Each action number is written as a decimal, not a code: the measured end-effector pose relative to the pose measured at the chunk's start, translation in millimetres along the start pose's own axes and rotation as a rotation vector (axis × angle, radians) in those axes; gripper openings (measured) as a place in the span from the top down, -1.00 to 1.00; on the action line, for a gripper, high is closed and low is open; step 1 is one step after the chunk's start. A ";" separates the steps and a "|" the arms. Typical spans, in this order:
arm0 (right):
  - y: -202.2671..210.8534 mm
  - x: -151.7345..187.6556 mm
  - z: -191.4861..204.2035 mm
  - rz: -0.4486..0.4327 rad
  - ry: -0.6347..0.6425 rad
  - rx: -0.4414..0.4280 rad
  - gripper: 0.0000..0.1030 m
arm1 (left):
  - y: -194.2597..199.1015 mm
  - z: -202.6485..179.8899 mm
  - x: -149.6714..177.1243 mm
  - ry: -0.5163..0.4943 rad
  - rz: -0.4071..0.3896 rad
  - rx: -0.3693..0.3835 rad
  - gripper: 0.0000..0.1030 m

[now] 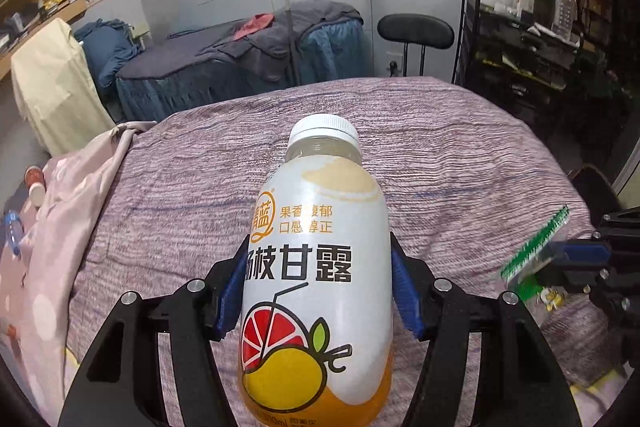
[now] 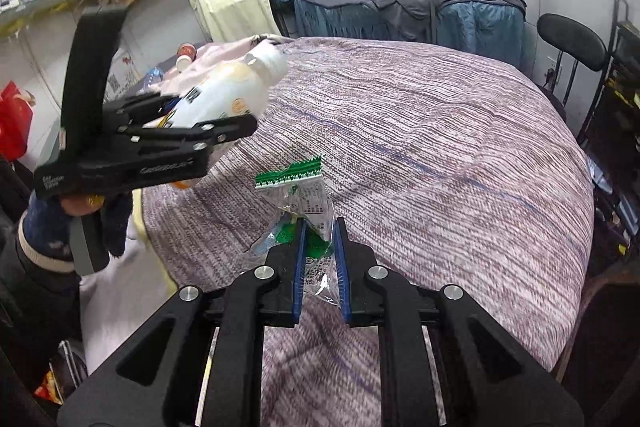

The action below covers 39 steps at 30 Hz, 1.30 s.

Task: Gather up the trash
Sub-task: 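Carry the green candy wrapper to the bin and open the right gripper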

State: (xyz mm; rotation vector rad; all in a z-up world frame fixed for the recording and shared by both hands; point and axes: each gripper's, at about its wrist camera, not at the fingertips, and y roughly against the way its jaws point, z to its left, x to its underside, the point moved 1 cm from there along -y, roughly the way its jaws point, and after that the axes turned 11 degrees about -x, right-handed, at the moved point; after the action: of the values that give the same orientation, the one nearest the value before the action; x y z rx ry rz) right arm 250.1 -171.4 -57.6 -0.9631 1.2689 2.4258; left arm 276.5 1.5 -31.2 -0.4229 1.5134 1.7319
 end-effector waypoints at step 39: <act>184.6 138.7 -91.1 -0.338 -0.357 0.183 0.72 | 131.0 -125.6 60.8 0.104 -0.149 0.281 -0.19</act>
State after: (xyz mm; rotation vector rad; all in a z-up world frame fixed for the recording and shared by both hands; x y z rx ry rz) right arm 96.5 -366.1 -66.4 -0.6024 1.0777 2.0629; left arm 111.9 -94.5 -13.4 -0.4719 1.7236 1.3765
